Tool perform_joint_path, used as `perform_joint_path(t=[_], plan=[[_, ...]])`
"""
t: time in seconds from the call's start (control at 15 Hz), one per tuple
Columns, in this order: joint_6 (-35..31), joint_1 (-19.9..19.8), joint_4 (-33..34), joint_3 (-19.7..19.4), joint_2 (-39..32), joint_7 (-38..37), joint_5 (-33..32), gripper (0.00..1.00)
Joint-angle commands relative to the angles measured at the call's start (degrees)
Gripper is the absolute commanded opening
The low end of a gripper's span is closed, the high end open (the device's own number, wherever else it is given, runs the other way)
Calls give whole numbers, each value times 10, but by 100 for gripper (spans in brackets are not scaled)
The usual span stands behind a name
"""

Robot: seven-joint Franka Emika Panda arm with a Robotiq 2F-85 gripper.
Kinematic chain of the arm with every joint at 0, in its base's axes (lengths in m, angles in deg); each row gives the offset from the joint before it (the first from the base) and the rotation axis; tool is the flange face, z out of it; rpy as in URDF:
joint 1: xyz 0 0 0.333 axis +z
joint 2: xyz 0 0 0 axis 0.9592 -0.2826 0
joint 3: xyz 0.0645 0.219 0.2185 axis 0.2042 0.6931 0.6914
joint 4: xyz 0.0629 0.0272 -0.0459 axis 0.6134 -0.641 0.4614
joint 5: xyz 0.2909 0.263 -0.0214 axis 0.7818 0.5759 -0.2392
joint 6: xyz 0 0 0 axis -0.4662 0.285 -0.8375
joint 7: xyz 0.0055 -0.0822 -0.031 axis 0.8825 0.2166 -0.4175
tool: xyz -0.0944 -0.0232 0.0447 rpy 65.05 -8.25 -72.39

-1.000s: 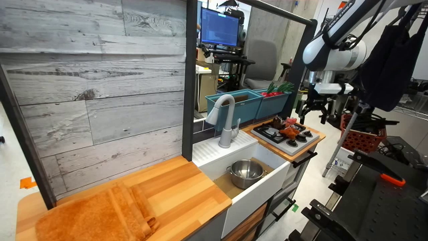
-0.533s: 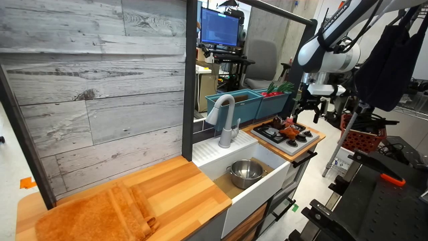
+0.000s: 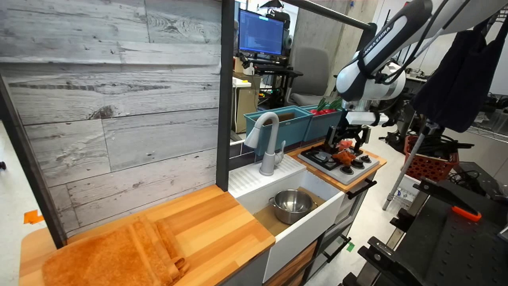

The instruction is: Pick up the plush toys on the stove and put them in the sink, then wipe the counter

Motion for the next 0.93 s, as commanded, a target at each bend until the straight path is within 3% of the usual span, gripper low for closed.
perform_joint_path(t=[0.0, 0.07, 0.27, 0.4, 0.73, 0.87], plan=[[11, 5, 65, -14, -51, -29, -14, 70], [9, 5, 75, -16, -61, -31, -14, 69], [7, 1, 93, -18, -76, -28, -15, 44], [7, 6, 72, -12, -60, -15, -16, 31], [-76, 25, -90, 9, 47, 94, -12, 1], [-101, 19, -142, 34, 82, 150, -4, 4]])
